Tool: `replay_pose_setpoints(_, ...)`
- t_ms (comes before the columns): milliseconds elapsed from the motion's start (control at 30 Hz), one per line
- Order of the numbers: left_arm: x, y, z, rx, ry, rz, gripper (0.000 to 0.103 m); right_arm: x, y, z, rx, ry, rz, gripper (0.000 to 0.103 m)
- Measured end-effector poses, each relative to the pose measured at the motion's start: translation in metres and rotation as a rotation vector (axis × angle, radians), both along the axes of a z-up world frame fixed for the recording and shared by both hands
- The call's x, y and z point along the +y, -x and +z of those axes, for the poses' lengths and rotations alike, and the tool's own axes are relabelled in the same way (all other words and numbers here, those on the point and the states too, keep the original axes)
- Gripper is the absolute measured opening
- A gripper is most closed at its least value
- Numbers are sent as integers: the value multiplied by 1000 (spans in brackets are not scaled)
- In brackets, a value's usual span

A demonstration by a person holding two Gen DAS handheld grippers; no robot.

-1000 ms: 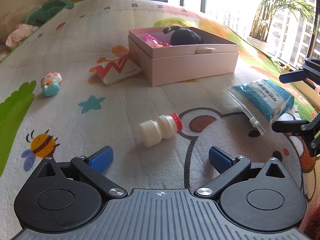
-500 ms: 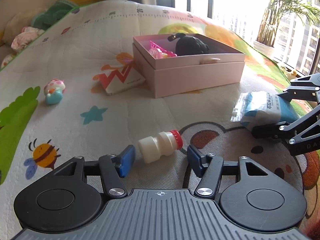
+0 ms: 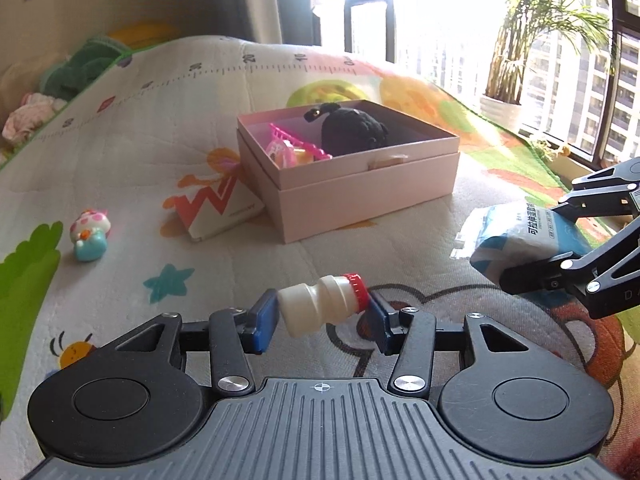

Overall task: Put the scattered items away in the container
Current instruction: 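Drop the yogurt bottle with the left tool while the right tool drops the wipes into the box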

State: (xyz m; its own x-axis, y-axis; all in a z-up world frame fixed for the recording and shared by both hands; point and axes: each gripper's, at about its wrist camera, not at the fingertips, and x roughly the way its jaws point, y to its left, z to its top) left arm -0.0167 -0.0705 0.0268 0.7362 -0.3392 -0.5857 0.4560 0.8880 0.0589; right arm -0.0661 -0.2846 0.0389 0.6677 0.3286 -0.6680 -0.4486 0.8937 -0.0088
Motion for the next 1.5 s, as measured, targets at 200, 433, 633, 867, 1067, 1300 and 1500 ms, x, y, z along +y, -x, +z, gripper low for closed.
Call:
replay_pose_setpoints(200, -22, -33, 44, -138, 26, -35, 52, -20, -24, 41, -68, -127, -75, 56)
replay_pose_setpoints(433, -58, -92, 66, -235, 67, -64, 52, -33, -88, 89, -151, -301, -158, 57)
replay_pose_setpoints(633, -62, -133, 50, -177, 61, -65, 76, -40, -165, 80, -49, -410, -260, 64)
replay_pose_setpoints(867, 0, -105, 17, -146, -2, 22, 97, -42, -154, 66, -124, -268, -327, 67)
replay_pose_setpoints(1067, 41, -80, 5, -80, 100, 133, 103, -13, -143, 52, -88, -147, -226, 56)
replay_pose_setpoints(1300, 41, -49, -11, -57, 180, 99, 103, 29, -170, 28, 9, -93, -185, 38)
replay_pose_setpoints(1500, 29, -56, -26, 30, 69, 106, 103, 30, -204, 17, 42, -28, -283, 37)
